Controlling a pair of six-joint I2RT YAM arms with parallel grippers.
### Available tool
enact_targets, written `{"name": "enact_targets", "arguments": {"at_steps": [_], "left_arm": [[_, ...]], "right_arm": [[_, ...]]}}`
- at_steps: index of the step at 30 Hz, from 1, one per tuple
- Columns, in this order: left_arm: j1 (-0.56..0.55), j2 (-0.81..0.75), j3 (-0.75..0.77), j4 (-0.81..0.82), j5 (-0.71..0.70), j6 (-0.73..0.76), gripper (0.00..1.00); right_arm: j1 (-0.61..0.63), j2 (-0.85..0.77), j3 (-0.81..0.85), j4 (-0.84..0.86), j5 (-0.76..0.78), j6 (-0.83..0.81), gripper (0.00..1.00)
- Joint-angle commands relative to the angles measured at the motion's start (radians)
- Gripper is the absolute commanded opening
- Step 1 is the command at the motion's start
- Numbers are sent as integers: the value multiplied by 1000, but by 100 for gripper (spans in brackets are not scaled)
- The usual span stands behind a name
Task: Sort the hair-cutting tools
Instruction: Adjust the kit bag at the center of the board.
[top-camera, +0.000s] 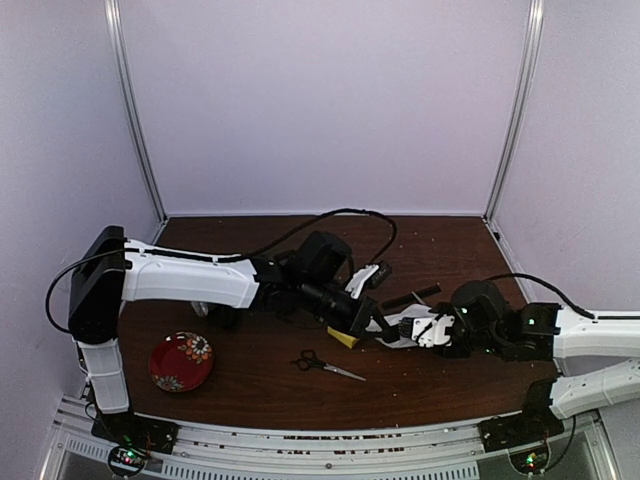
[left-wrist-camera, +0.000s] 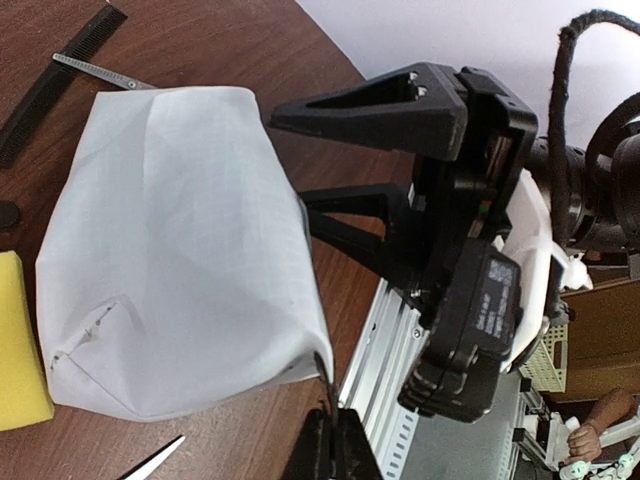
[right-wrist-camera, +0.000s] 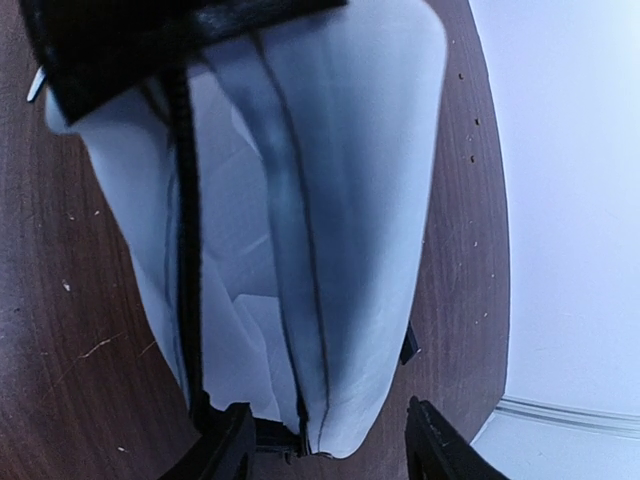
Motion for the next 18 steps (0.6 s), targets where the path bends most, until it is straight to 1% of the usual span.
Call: {"name": "enact_targets", "arguments": {"at_steps": [1,6,11,13,18], "left_arm": [[3,1,17,48,25,-9,0],[3,1,13,63,34,-10,0],[3,-1,6,72,41,-6,0],[3,-2,3,74,41,-2,0],[3,-8,-13,72,36,10,0]], "right_arm": [[7,9,-30,107,46,-23,52],[8,0,-106,241,48,-97,54],[3,13,-164,367,60,-124,53],[-5,18,-181,414,58,-130,49],[-31,5,-206,509,57,-142,31]]}}
